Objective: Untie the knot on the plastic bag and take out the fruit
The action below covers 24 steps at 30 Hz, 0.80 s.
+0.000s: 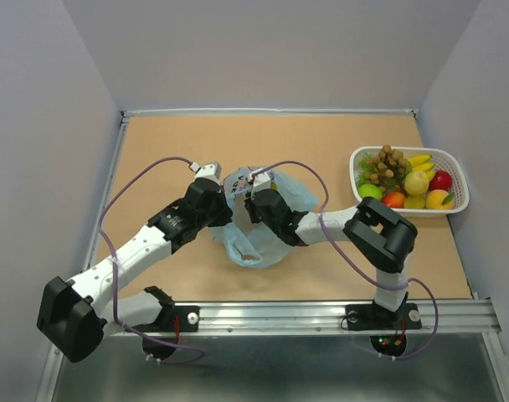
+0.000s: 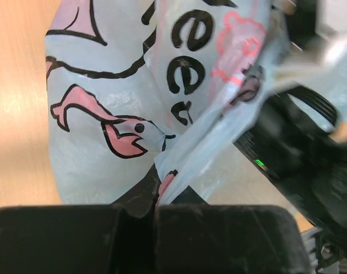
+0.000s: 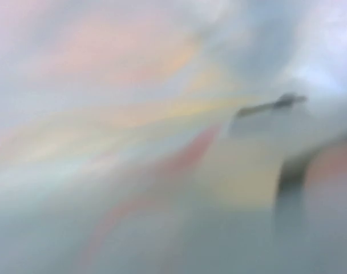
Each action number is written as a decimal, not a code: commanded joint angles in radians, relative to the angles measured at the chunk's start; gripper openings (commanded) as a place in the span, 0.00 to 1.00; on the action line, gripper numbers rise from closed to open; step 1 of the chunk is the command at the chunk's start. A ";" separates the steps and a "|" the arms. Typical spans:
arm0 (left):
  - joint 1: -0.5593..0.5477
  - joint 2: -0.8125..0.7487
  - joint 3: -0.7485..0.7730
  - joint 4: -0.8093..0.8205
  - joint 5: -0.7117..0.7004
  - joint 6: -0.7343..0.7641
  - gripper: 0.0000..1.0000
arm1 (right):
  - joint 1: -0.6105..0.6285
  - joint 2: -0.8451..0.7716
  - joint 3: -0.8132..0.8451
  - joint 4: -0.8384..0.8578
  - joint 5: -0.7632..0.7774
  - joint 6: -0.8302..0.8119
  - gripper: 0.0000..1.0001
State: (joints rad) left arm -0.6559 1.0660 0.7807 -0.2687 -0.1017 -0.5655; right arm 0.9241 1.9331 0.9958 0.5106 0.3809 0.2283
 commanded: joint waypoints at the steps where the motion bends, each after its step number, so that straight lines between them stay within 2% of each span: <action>1: 0.050 0.038 0.037 0.078 -0.053 0.033 0.00 | 0.002 -0.208 -0.074 -0.033 -0.240 -0.067 0.01; 3: 0.081 0.069 0.049 0.094 -0.052 0.064 0.00 | 0.002 -0.259 -0.082 -0.093 -0.339 -0.108 0.01; 4: 0.116 0.081 0.055 0.112 -0.050 0.075 0.00 | 0.004 -0.305 -0.076 -0.165 -0.441 -0.121 0.01; 8: 0.191 0.140 0.094 0.147 -0.032 0.137 0.00 | 0.002 -0.405 -0.071 -0.298 -0.620 -0.155 0.01; 13: 0.246 0.207 0.181 0.164 -0.015 0.202 0.00 | 0.004 -0.437 0.001 -0.506 -0.863 -0.196 0.00; 18: 0.303 0.235 0.248 0.178 -0.012 0.237 0.00 | 0.004 -0.444 0.049 -0.610 -1.008 -0.207 0.00; 24: 0.315 0.284 0.207 0.197 0.013 0.253 0.00 | 0.002 -0.474 0.222 -0.702 -1.178 -0.169 0.00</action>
State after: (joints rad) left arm -0.3424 1.3300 0.9951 -0.1032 -0.1078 -0.3473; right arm 0.9241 1.5032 1.0538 -0.1642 -0.6220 0.0509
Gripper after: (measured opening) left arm 0.026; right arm 0.200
